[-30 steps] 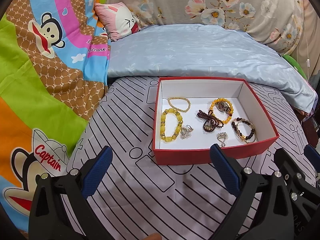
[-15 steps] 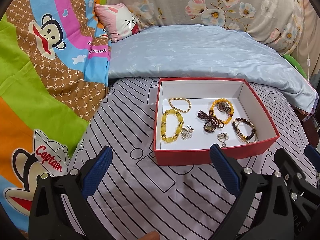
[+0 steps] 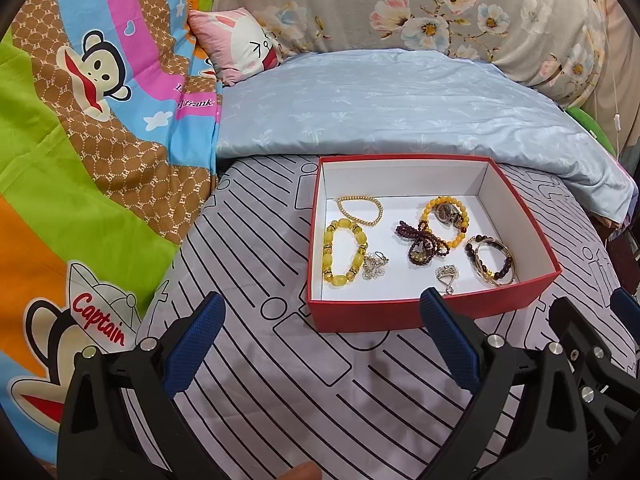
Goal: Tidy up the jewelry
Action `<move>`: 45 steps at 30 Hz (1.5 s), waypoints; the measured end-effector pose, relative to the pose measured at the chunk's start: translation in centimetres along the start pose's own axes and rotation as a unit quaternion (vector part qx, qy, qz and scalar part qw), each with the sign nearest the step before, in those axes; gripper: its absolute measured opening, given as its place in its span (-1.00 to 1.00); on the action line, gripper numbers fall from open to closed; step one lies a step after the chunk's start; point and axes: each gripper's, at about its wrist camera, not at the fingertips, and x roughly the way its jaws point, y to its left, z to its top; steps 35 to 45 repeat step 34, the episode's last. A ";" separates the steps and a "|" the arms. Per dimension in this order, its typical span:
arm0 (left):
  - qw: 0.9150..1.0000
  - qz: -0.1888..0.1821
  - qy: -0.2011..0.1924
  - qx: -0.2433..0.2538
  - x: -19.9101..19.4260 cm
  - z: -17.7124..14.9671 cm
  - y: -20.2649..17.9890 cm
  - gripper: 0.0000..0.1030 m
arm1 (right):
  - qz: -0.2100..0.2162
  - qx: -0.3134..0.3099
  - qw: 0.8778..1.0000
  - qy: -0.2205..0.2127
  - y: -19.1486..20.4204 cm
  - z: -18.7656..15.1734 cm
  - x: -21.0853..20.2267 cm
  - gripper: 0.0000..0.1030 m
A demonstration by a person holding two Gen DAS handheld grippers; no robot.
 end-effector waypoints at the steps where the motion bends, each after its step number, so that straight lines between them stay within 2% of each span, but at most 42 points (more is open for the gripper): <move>1: 1.000 0.001 0.000 0.000 0.0 0.0 0.1 0.85 | 0.000 0.000 1.000 0.000 -0.1 0.0 0.0 0.60; 13: 1.000 0.002 -0.001 0.015 0.4 0.1 -0.2 0.86 | -0.004 -0.004 1.000 0.002 -0.2 -0.4 0.3 0.60; 21: 1.000 -0.012 0.015 -0.001 1.2 -0.1 0.3 0.89 | -0.005 -0.005 1.000 0.004 -0.1 -0.4 0.4 0.60; 33: 1.000 0.007 -0.010 0.020 0.6 0.0 -0.7 0.89 | -0.008 -0.006 1.000 0.003 0.0 -0.3 0.4 0.60; 45: 1.000 0.008 -0.011 0.020 0.6 0.0 -0.7 0.89 | -0.007 -0.005 1.000 0.003 -0.1 -0.3 0.4 0.60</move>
